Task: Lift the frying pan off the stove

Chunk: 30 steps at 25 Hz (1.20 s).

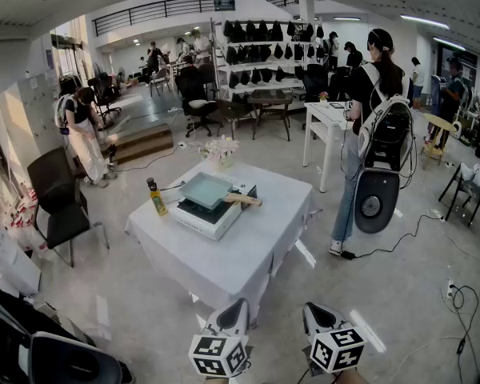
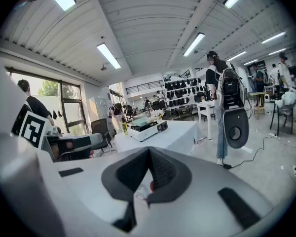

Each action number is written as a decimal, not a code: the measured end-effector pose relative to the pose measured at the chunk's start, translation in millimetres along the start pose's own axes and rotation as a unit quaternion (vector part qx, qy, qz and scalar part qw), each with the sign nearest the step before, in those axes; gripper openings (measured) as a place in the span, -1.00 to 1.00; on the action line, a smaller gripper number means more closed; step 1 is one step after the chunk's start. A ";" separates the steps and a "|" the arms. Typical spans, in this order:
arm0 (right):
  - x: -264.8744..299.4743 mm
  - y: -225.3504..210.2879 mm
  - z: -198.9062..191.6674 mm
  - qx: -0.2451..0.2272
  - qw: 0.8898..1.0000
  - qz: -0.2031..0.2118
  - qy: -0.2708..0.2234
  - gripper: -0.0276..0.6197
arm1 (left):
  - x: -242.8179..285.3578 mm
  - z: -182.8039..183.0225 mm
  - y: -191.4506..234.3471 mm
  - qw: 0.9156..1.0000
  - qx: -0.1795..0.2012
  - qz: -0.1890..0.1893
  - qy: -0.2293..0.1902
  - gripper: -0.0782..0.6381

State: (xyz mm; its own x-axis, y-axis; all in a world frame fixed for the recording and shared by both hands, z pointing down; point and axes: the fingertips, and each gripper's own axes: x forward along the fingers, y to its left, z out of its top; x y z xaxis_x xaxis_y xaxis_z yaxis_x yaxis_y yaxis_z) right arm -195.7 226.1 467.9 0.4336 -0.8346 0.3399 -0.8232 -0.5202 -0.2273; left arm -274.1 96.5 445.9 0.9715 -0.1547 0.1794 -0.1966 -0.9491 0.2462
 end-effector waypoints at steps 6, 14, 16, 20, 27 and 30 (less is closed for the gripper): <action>-8.6 -6.0 -4.7 0.002 1.000 0.004 0.005 -0.91 | -1.7 -3.7 -9.5 1.000 -0.004 0.004 0.001 -0.75; -10.3 -6.4 -12.2 0.015 1.000 0.004 0.005 -0.91 | -4.5 -8.6 -11.3 1.000 -0.005 0.003 0.002 -0.74; -10.1 -5.8 -13.4 0.022 1.000 0.003 0.003 -0.91 | -4.9 -9.7 -11.4 1.000 -0.004 0.000 0.003 -0.74; -12.7 -2.4 -12.2 0.028 1.000 -0.001 -0.007 -0.91 | -6.7 -11.1 -9.7 1.000 -0.001 -0.006 0.007 -0.74; -20.5 -10.6 -1.6 0.019 0.999 -0.015 -0.025 -0.81 | -6.3 -9.1 -13.4 1.000 0.016 -0.007 0.009 -0.73; -18.8 -14.8 2.5 0.015 0.999 -0.016 -0.030 -0.71 | -3.9 -7.0 -11.4 1.000 0.021 -0.005 0.006 -0.73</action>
State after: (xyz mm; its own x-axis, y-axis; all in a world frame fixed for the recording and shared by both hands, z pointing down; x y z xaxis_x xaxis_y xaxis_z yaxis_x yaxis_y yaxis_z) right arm -190.7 249.0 462.6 0.4819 -0.8260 0.2925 -0.7973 -0.5517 -0.2447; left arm -276.6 109.9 449.1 0.9716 -0.1426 0.1889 -0.1815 -0.9611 0.2082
